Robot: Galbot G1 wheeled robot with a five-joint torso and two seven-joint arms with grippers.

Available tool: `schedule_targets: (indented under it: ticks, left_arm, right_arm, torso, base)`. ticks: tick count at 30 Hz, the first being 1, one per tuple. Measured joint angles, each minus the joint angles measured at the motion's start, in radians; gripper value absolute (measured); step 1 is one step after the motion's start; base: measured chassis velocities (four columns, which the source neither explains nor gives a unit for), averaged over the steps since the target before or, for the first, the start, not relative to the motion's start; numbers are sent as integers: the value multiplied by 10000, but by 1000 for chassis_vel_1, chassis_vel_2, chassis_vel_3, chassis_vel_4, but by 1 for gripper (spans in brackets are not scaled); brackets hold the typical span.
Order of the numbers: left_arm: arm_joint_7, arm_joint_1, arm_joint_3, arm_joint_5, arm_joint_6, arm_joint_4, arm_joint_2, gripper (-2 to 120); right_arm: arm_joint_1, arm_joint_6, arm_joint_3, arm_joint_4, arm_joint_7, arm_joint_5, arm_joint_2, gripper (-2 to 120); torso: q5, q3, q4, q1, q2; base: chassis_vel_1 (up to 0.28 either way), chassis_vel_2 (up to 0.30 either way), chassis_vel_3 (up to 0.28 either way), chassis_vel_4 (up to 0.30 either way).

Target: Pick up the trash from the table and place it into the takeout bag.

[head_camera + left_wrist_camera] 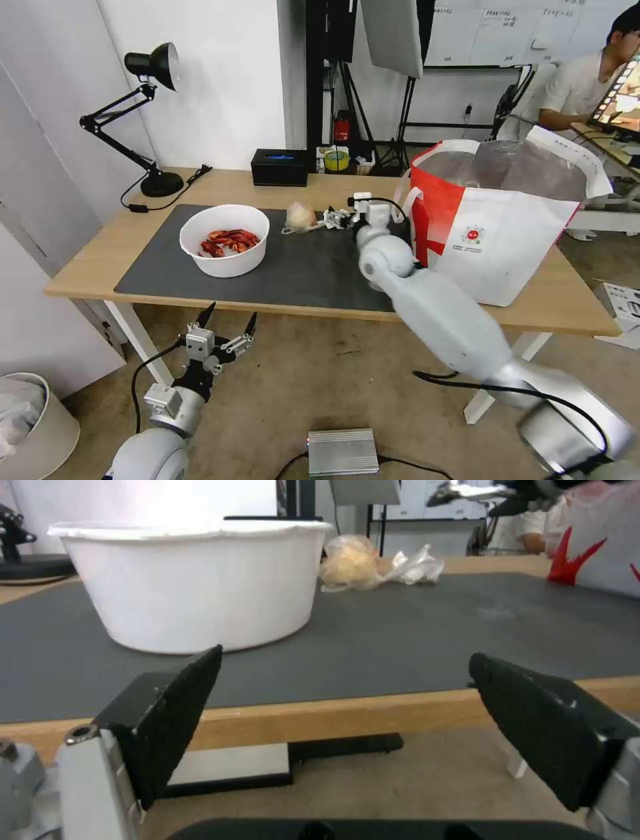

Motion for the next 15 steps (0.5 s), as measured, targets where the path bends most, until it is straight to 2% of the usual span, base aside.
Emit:
schedule_targets:
  ticks: [3, 6, 15]
  left_arm:
    - [3, -3, -37, -1, -1, -70, 153, 100]
    - [81, 83, -101, -20, -26, -114, 166, 100]
    - [263, 220, -154, -20, -211, -79, 141, 100]
  right_arm:
    - [607, -305, 295, -987, 867, 908, 771, 100]
    - [992, -406, 448, -1598, 1264, 1204, 1162, 100]
    - [2123, -818, 960, -3334, 2519, 1261, 2313, 100]
  torso:
    - [0, 0, -2, 0, 0]
    - [1, 0, -1, 0, 0]
    - [0, 0, 2, -1, 1]
  base:
    - [0, 0, 0, 0]
    - [0, 0, 0, 0]
    - [0, 0, 0, 0]
